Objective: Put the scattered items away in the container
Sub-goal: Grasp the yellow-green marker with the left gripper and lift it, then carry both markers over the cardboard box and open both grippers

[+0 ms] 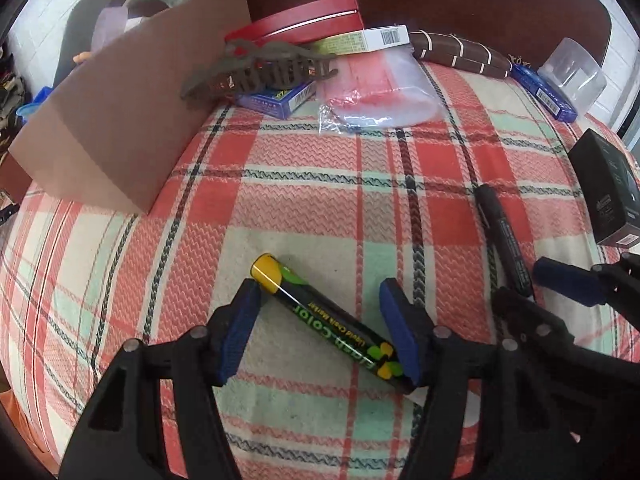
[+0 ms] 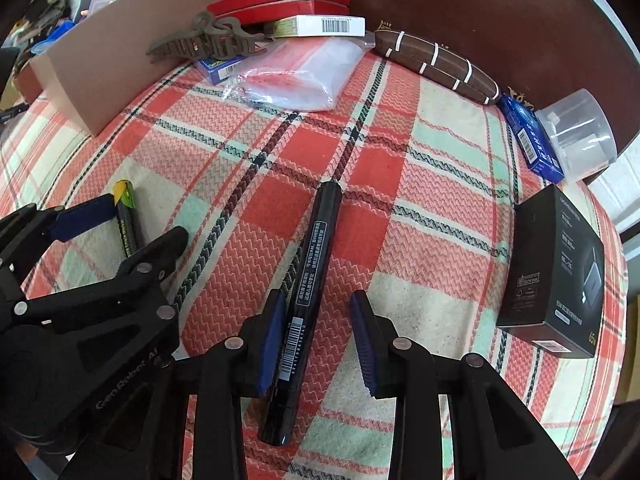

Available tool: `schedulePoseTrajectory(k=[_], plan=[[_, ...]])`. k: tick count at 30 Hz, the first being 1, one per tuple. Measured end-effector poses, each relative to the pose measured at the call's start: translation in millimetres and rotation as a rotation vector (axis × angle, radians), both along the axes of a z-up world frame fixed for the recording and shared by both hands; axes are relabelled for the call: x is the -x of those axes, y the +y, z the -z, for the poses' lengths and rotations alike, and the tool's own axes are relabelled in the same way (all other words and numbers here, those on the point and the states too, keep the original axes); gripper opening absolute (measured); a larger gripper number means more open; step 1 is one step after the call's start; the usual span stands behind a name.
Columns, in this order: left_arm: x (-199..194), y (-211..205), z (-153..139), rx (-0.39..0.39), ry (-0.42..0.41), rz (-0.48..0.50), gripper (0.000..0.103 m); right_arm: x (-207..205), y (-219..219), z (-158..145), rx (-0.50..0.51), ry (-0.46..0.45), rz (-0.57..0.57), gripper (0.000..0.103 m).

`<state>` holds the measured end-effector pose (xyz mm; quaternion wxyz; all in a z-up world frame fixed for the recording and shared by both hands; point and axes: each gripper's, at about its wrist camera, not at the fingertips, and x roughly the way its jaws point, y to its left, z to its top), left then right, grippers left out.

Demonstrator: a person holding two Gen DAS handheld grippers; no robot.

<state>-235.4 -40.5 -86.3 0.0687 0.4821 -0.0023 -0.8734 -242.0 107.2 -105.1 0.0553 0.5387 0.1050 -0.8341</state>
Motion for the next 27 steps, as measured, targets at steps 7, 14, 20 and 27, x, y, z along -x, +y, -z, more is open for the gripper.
schedulePoseTrajectory(k=[7,14,20,27], plan=[[-5,1,-1,-0.045,0.049,0.024,0.025,-8,-8,-3,0.049,0.006,0.007,0.015],[-11,2,-4,-0.117,0.073,0.062,0.015,-22,-16,-18,0.099,0.050,0.016,0.015],[-19,-5,-23,-0.120,0.138,0.081,0.015,-20,-6,-53,0.090,0.109,-0.011,0.015],[-21,-27,-54,-0.102,0.191,0.061,0.015,-2,-17,-81,0.106,0.157,-0.016,0.015]])
